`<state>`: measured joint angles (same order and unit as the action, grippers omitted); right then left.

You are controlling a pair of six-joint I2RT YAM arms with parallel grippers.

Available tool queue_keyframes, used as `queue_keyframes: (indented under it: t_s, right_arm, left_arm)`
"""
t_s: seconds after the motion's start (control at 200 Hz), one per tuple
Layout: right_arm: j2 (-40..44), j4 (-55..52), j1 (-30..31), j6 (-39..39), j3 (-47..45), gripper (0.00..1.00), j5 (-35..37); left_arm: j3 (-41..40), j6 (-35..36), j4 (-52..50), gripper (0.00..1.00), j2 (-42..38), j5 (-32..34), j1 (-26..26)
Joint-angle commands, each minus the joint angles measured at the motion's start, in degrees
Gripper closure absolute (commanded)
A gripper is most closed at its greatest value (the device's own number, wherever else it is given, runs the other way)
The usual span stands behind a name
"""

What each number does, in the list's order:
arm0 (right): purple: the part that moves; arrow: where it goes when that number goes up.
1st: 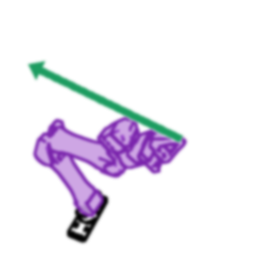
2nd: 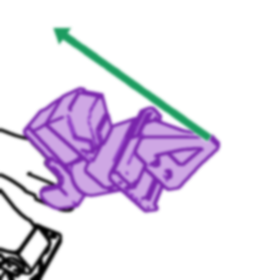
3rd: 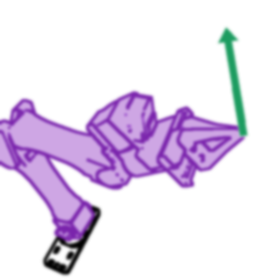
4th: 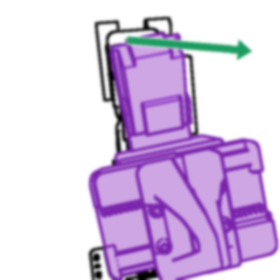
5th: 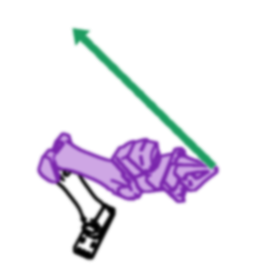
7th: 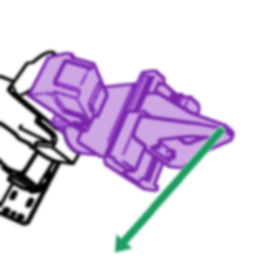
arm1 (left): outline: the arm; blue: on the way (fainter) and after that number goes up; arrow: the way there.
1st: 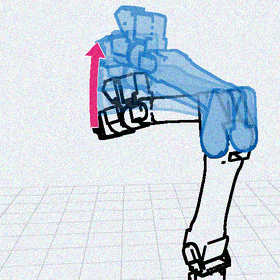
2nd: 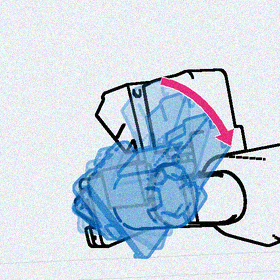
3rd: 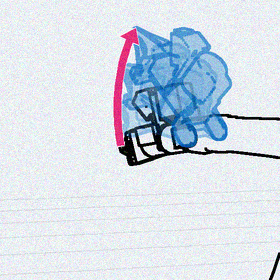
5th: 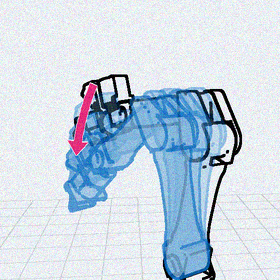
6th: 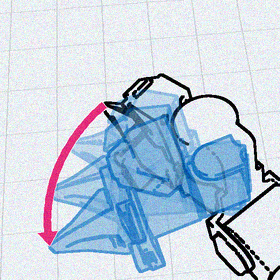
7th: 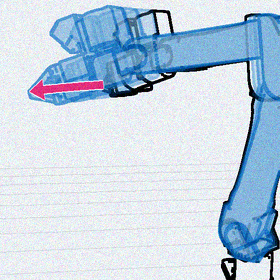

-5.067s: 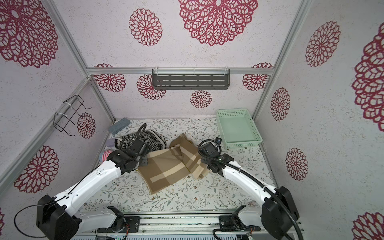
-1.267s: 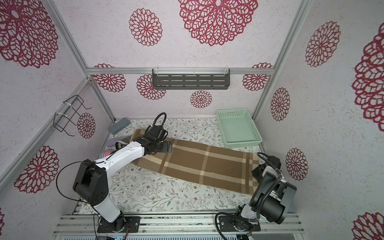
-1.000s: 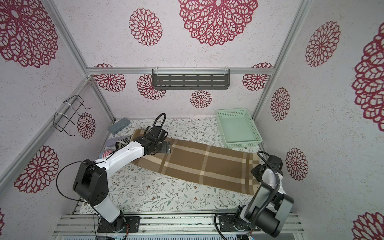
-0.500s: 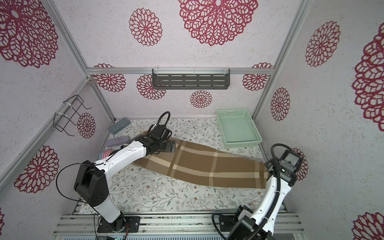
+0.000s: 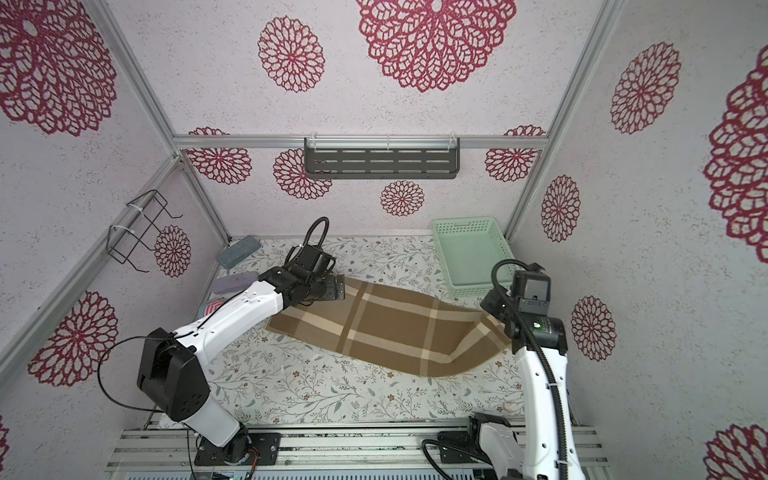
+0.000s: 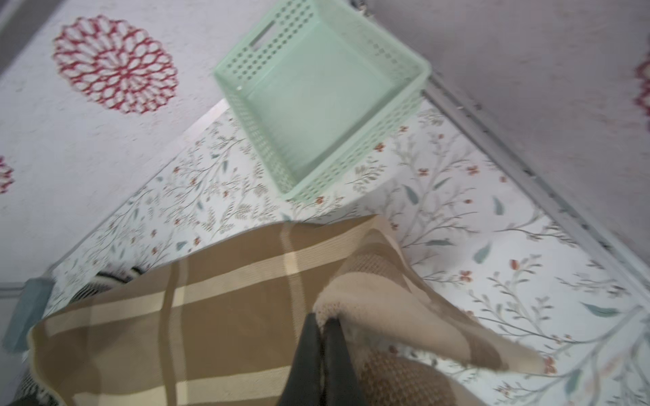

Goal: Roll up the scarf and place it into the basket
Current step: Fold the scarf at the center of the board.

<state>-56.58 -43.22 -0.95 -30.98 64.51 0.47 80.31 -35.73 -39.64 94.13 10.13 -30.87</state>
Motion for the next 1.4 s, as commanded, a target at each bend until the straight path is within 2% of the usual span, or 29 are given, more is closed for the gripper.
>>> queue_keyframes:
  t_s: [0.0,0.11,0.27,0.365,0.505,0.525,0.575,0.635,0.756,0.866,0.986,1.156,1.291,1.391]
  right_arm:
    - [-5.1,3.3,10.8,-6.0,4.0,1.00,7.3]
    - [-14.8,5.6,22.6,-6.6,10.0,1.00,10.8]
    - [-33.0,7.5,34.7,-5.0,24.0,1.00,10.6]
    - [-44.1,7.2,40.3,-4.0,34.2,1.00,7.7]
    - [-59.9,4.0,44.4,-2.3,49.5,1.00,0.6]
    - [-62.0,3.2,44.6,-2.2,51.4,0.96,-0.3]
    - [-66.0,1.2,45.0,-1.7,55.6,0.76,-2.0]
    - [-68.3,0.2,45.2,-0.9,58.1,0.66,-4.1]
    - [-66.6,-0.8,44.7,0.4,57.9,0.56,-2.8]
    - [-61.6,-0.2,43.8,1.1,53.7,0.51,-0.2]
    - [-55.1,2.9,42.5,-0.7,44.2,0.54,2.4]
    - [-47.6,11.3,41.6,-6.7,26.5,0.59,4.9]
    - [-44.5,16.4,41.9,-9.5,18.3,0.61,5.8]
    - [-44.3,19.5,42.6,-10.9,14.3,0.61,4.1]
  left_arm:
    - [-1.8,-3.8,2.1,0.02,-3.2,-4.9,3.1]
    - [-4.6,-5.1,4.1,0.01,-5.6,-7.2,5.5]
    - [-7.8,-6.1,4.5,0.01,-8.7,-8.4,8.3]
    - [-10.2,-6.7,4.9,0.00,-11.4,-8.0,9.7]
    - [-14.4,-7.9,5.1,0.01,-15.3,-6.5,12.3]
    - [-14.9,-7.9,5.1,0.01,-15.9,-6.3,12.6]
    - [-16.4,-8.0,5.1,0.01,-17.0,-5.6,13.3]
    - [-17.5,-7.8,4.7,0.02,-18.0,-4.6,13.7]
    - [-18.9,-6.4,4.5,0.02,-17.6,-4.6,13.6]
    - [-19.1,-5.6,5.5,0.02,-15.2,-8.5,13.1]
    - [-17.8,-3.9,6.2,0.06,-11.9,-9.7,10.4]
    - [-13.3,-3.0,6.7,0.06,-7.7,-8.5,5.3]
    - [-9.8,-5.4,8.0,0.00,-4.0,-6.5,3.3]
    - [-7.6,-7.7,7.0,0.01,-0.6,-3.9,2.1]
